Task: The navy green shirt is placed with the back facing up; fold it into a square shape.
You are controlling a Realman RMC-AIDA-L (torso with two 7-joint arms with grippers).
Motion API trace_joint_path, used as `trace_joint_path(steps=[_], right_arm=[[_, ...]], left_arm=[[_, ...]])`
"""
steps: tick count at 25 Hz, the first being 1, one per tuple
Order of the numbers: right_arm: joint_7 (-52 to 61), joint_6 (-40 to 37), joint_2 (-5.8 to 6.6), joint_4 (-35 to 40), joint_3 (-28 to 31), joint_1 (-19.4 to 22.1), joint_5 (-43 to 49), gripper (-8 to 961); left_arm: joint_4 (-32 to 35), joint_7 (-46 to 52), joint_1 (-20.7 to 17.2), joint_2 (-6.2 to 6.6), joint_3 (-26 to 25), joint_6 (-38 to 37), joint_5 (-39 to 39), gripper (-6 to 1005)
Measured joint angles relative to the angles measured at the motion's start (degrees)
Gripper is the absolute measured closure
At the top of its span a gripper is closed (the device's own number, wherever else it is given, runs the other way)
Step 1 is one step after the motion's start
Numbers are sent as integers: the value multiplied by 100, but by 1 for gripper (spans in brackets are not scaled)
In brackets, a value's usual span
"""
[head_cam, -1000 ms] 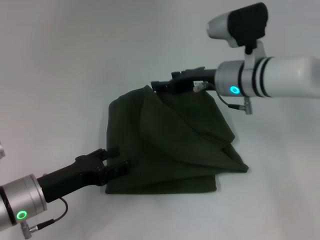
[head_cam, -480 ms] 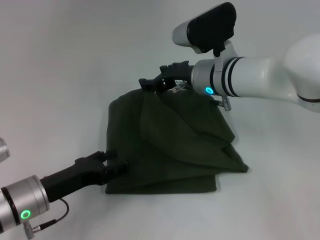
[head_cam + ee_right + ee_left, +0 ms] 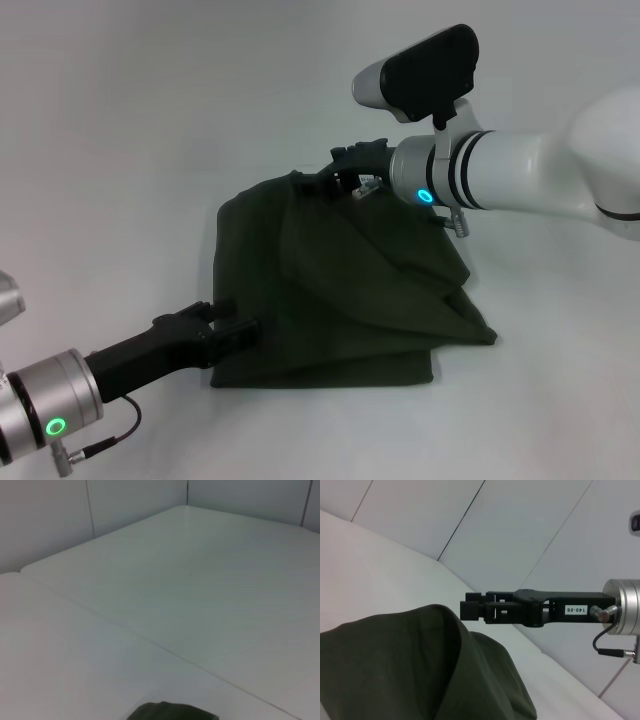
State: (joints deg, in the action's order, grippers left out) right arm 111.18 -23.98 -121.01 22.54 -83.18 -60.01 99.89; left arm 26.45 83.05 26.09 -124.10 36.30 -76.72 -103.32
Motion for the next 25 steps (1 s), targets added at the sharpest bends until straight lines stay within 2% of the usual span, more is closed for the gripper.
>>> trace_joint_path(steps=[8,14,25], right_arm=[[-206,-19,0,-27,-5,25,-309,197],[-308,-169,53,24,18,62,-511,196],[-418,-70,2,-51,-3,23,-609,197]], left_arm=[[-90,31,42,-8,0,145,6,125],[-172,52,108,-1,12,202,6,125],[-362,66,311,-3,-5,486,324,126]])
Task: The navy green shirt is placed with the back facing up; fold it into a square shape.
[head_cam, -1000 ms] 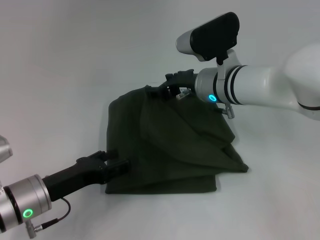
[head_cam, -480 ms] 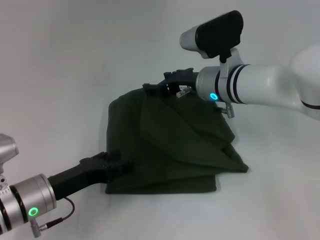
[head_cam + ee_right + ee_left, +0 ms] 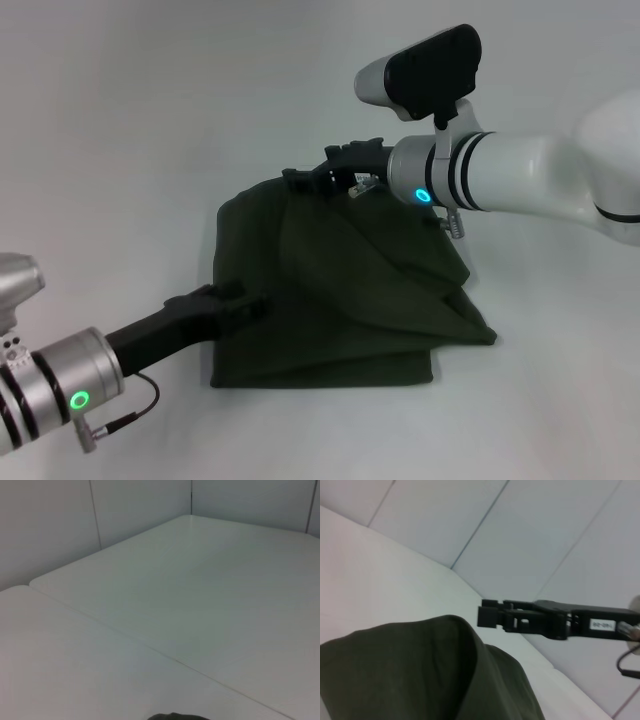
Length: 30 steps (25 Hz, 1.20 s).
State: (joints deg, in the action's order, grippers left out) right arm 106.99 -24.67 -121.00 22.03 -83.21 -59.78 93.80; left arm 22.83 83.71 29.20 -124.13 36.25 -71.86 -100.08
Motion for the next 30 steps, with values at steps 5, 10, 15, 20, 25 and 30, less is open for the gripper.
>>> trace_joint_path(steps=[5,10,15,20,25,30], right_arm=[[35,-9,11,-37,7,15,-85,204],[35,26,-17,-174,-2,-73,-95,209],[28,5,-5,-153,1,-4,-206,208],[0,-37,62,207,30,305,-388,208],[31,-270,119,681,292,668,-388,209],[32,-805,219,734,759,836,-360,209]], left_arm=[[-66,5,76,9,-4,61,77,126],[-78,-12,129,-2,0,176,269,125],[-84,-17,158,2,-2,214,284,124],[-86,-30,203,6,5,217,287,124],[-90,-43,335,-7,41,353,289,125],[-265,-53,619,-15,49,862,289,125]])
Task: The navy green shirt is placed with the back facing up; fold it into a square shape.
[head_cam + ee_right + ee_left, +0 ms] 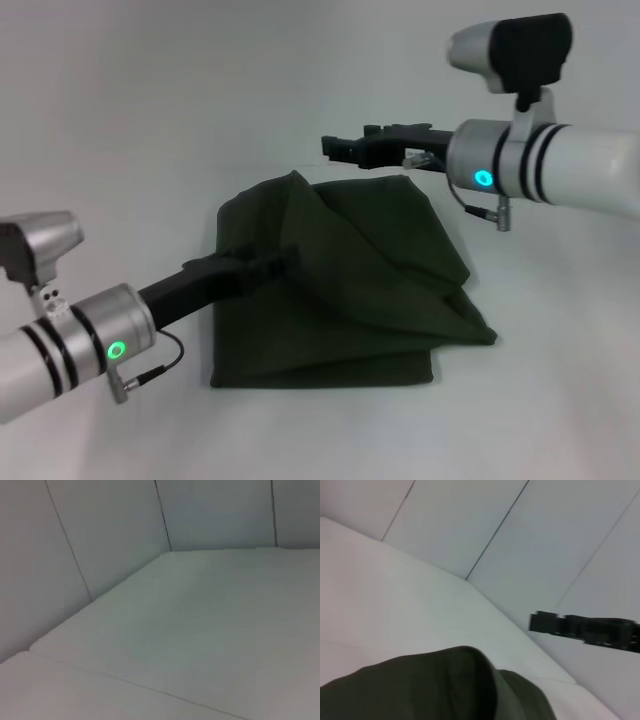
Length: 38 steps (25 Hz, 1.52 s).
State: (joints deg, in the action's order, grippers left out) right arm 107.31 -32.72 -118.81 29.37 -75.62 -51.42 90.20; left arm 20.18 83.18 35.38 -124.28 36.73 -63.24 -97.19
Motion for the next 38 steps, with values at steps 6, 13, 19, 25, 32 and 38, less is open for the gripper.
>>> trace_joint_path(steps=[6,13,19,25,32,38], right_arm=[[190,-698,262,65,384,261,22,208],[239,-1212,378,361,658,654,32,209],[238,-1248,375,412,673,798,33,208],[220,-1277,367,412,679,899,33,208],[178,-1318,368,447,804,1069,32,208],[133,-1332,392,463,844,1238,32,208]], left_arm=[[-135,-53,299,-2,12,561,-8,126],[-302,-264,615,-9,7,988,0,124],[-507,-518,877,-18,-6,1162,0,123],[-545,-483,980,-21,6,923,0,124],[-610,-136,1178,-26,-18,242,13,125],[-624,-43,1310,-26,-35,118,439,125]])
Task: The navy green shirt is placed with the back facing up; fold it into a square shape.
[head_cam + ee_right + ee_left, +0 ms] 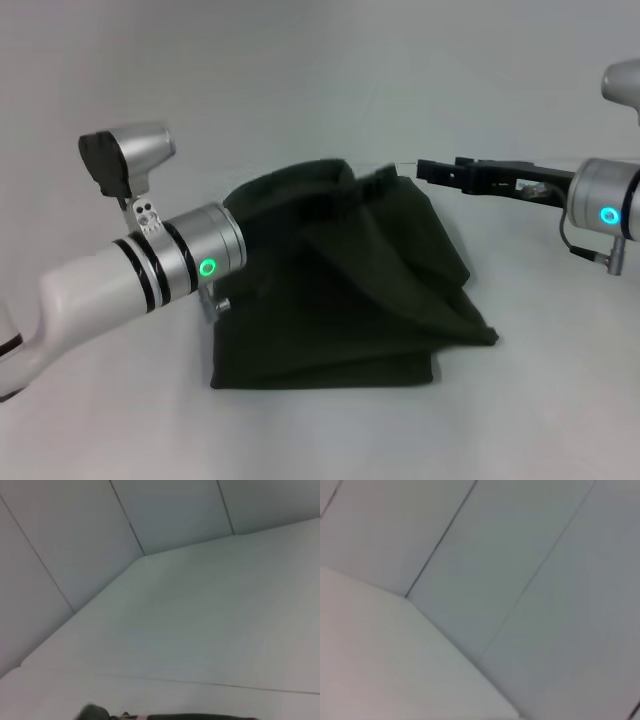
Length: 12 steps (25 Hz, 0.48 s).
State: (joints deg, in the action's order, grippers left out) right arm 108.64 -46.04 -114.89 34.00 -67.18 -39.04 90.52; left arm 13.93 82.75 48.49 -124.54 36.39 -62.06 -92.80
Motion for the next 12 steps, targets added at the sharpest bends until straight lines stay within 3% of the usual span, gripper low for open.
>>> trace_joint_path(steps=[12], right_arm=[[-261,-284,106,-8,201,361,8,209]], left_arm=[[-249,169,210,0,-1,74,1020,126]])
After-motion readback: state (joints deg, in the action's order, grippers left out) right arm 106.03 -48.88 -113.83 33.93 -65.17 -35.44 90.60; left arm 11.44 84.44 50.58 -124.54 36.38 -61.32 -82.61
